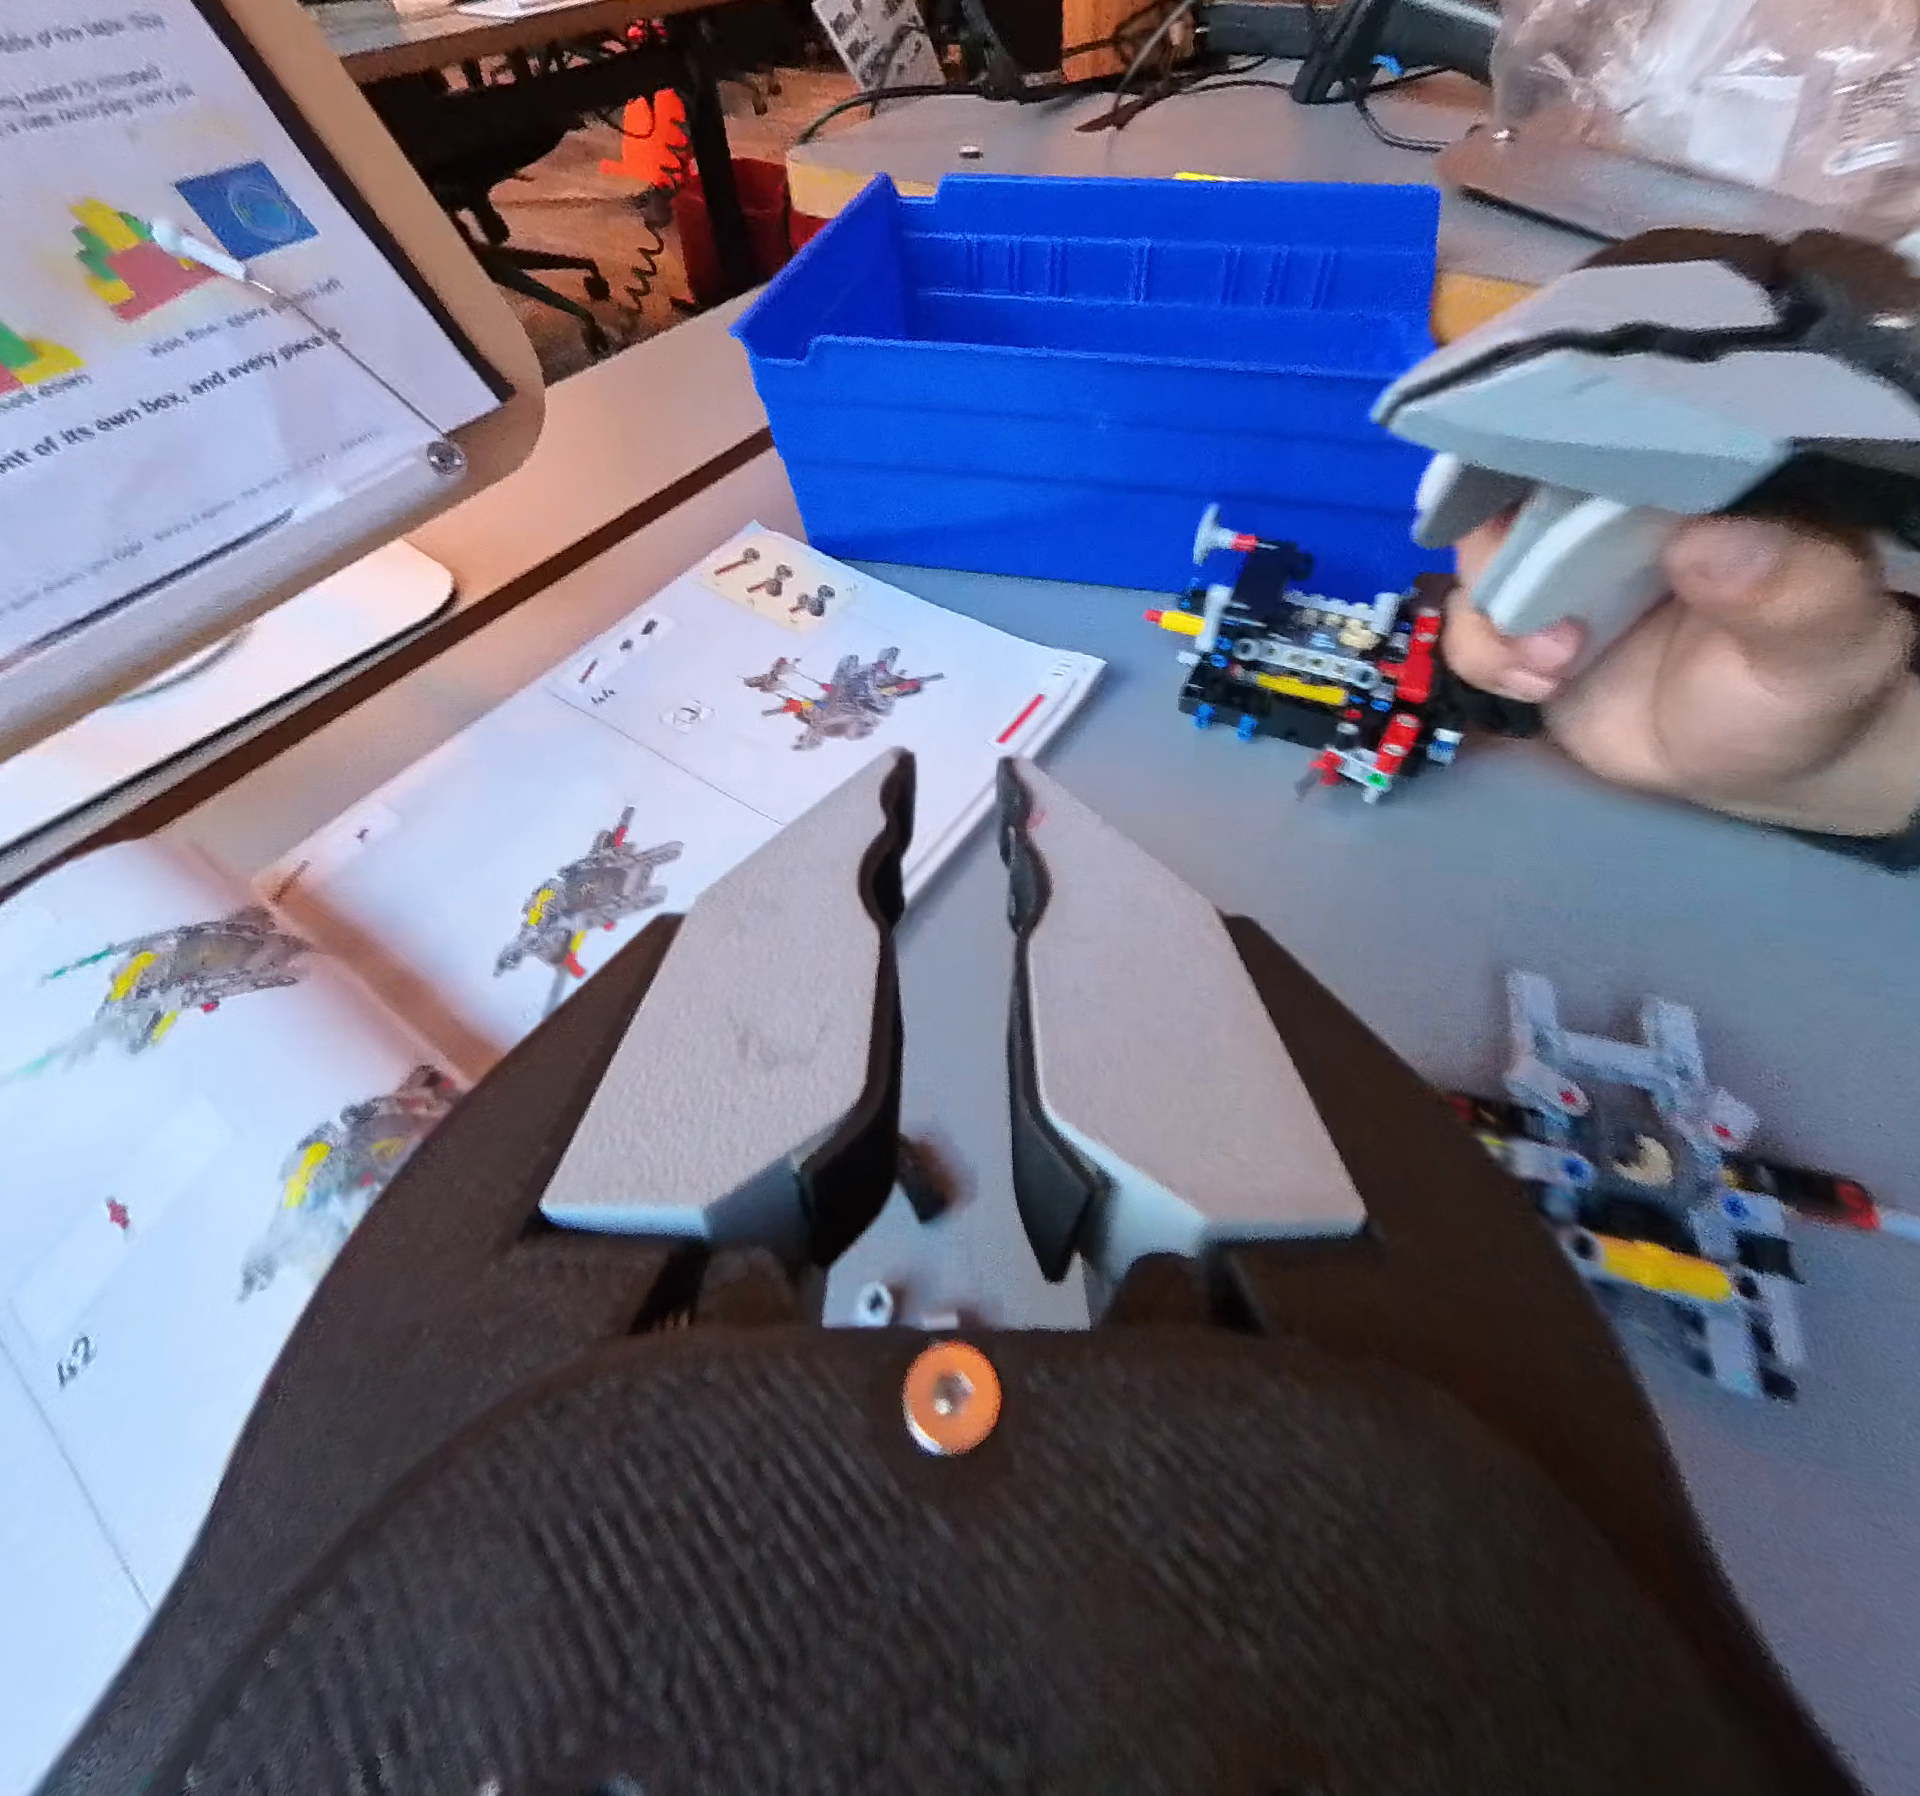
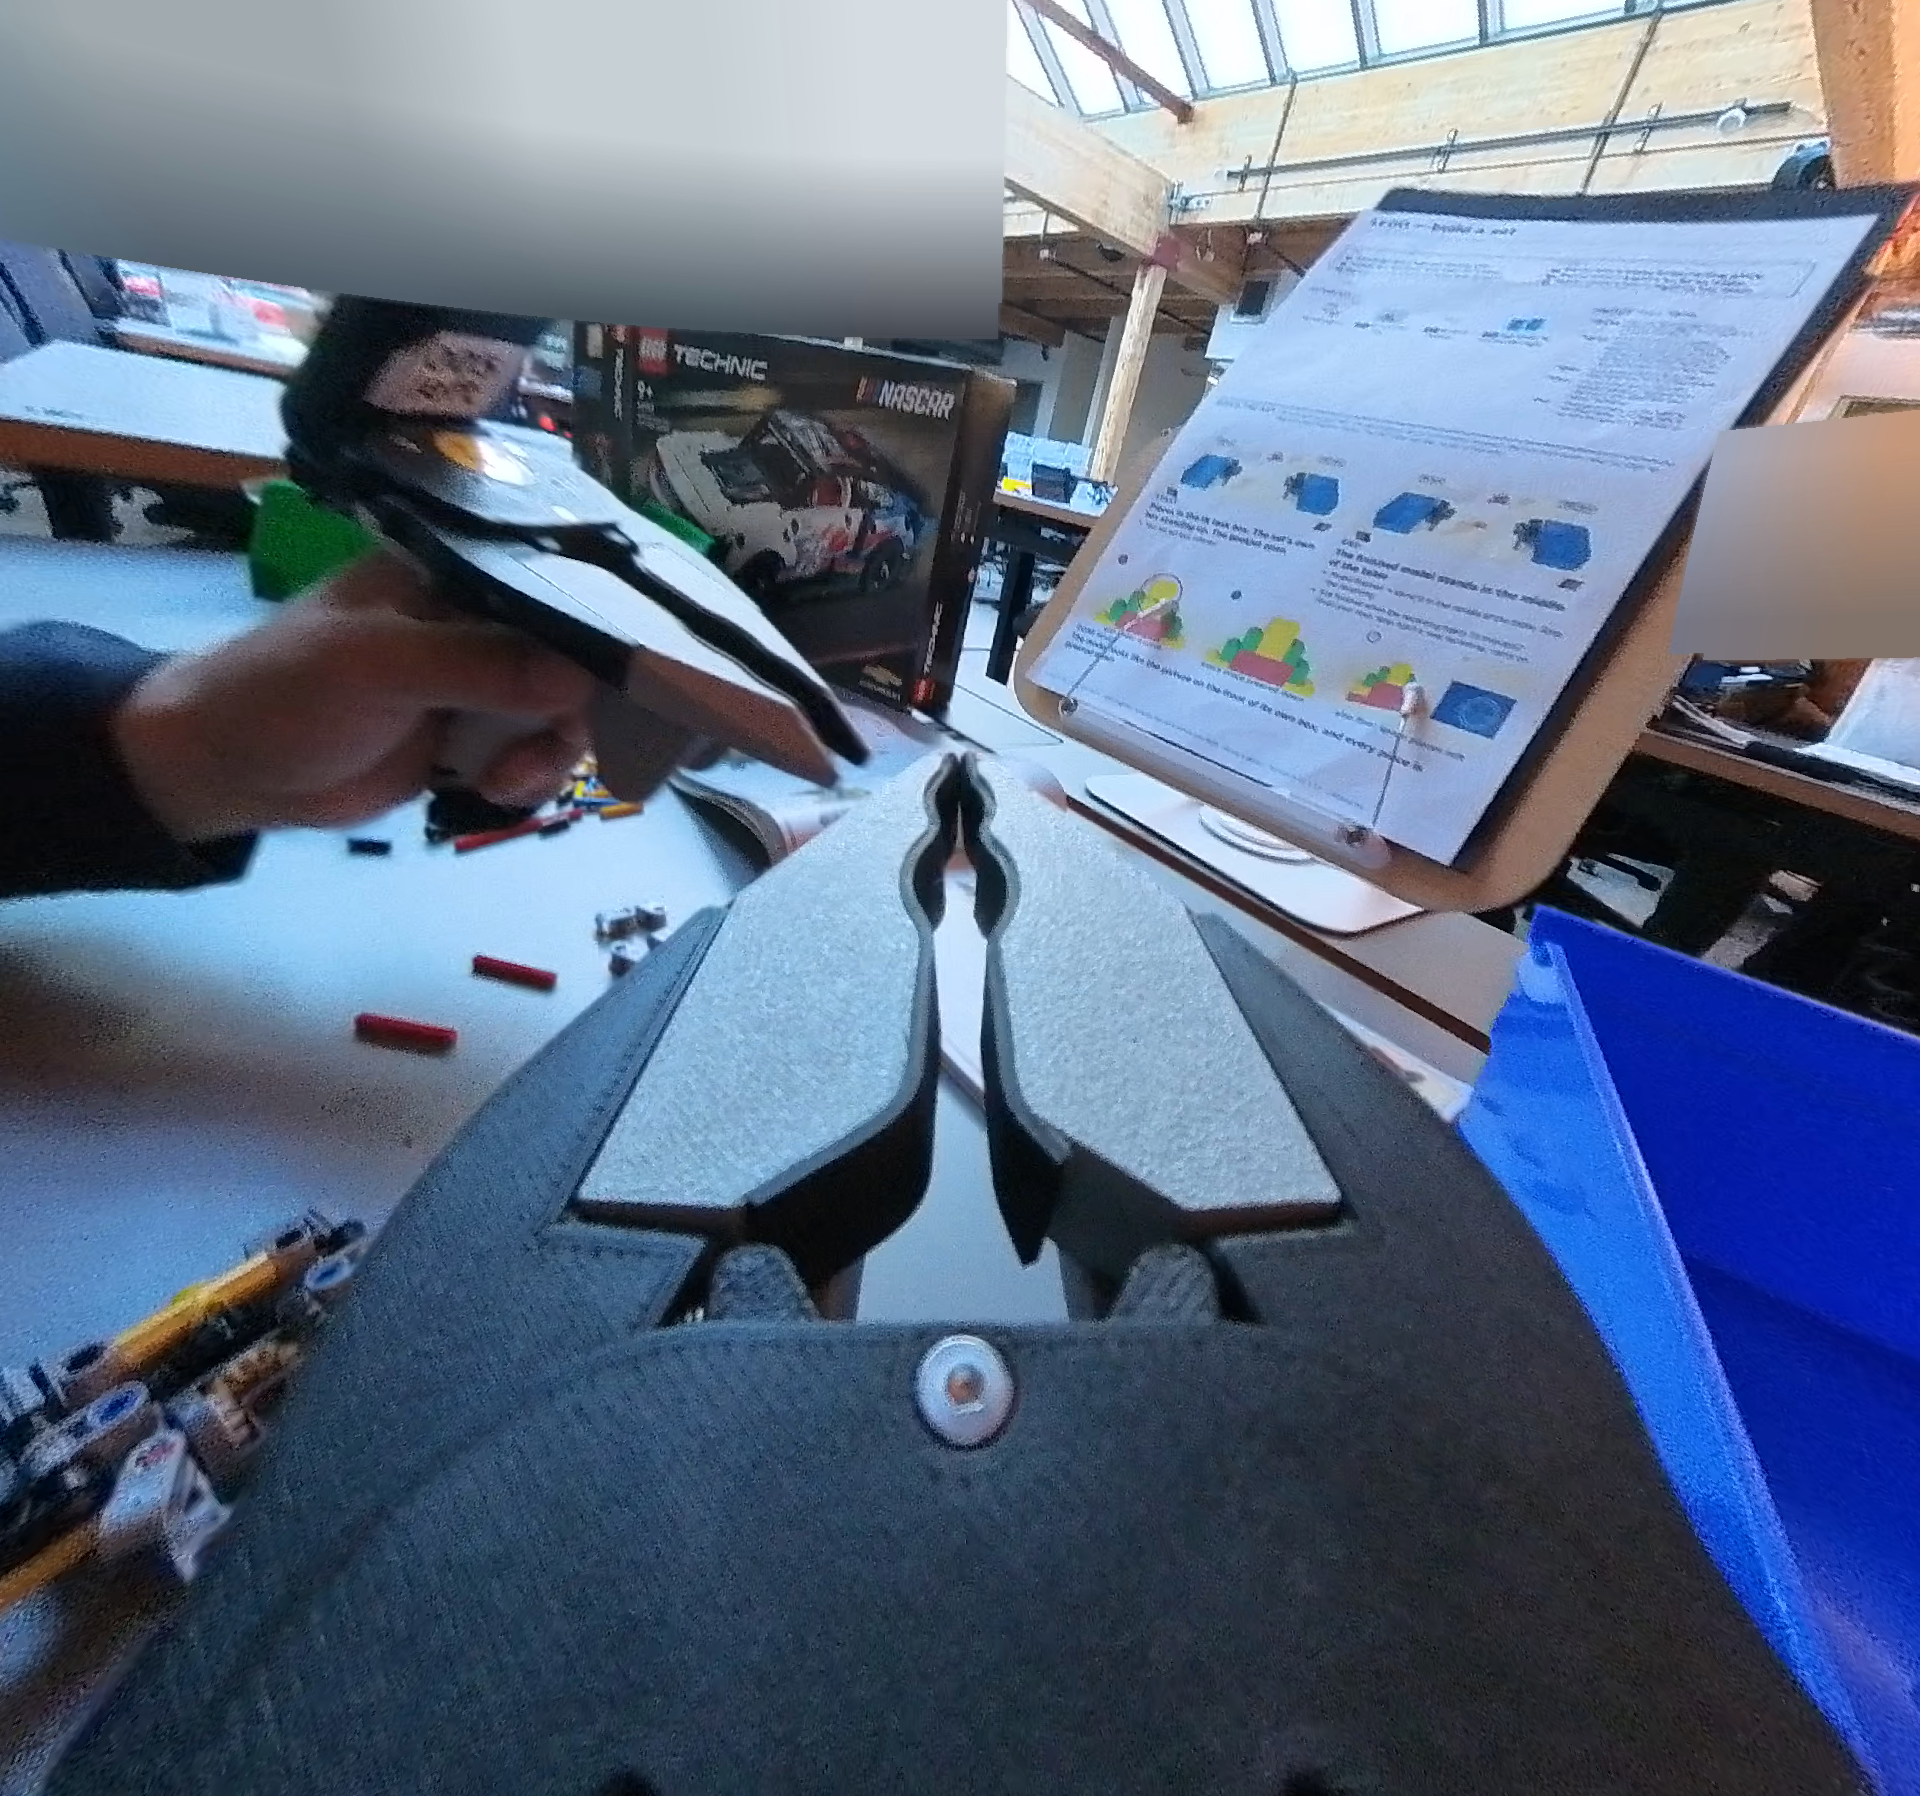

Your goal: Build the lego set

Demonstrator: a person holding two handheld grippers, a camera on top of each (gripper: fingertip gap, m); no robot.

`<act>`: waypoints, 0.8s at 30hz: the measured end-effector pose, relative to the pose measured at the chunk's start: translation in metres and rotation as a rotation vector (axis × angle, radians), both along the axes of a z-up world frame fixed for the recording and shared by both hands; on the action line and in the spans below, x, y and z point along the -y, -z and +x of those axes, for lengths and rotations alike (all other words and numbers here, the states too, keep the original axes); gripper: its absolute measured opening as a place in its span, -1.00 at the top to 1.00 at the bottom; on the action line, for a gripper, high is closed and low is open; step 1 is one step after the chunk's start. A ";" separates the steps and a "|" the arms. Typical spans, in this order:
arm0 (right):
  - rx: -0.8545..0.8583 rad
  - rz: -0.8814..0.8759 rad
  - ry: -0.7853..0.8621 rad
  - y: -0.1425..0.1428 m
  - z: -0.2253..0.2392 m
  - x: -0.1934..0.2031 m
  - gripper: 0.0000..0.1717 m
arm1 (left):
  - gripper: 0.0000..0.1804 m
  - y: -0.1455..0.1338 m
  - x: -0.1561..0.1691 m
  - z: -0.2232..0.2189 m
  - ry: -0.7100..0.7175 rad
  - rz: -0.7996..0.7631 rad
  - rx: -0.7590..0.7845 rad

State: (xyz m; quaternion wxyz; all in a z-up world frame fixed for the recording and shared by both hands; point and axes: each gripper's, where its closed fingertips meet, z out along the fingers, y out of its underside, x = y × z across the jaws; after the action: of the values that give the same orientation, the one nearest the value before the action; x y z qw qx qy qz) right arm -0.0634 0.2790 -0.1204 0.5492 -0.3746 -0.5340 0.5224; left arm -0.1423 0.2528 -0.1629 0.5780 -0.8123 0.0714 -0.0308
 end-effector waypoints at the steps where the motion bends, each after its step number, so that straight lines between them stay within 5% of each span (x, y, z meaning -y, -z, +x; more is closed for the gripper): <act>1: -0.008 -0.007 -0.003 -0.003 -0.002 0.001 1.00 | 0.86 0.002 -0.005 -0.004 -0.019 0.004 -0.007; 24: -0.004 0.010 -0.158 -0.007 0.022 0.032 1.00 | 0.94 0.031 -0.001 0.012 0.041 -0.010 0.057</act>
State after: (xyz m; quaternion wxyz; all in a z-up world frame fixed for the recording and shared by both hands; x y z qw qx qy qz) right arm -0.0414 0.2473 -0.1129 0.5093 -0.3275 -0.5634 0.5620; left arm -0.1304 0.2534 -0.1942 0.5752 -0.8122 0.0713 -0.0658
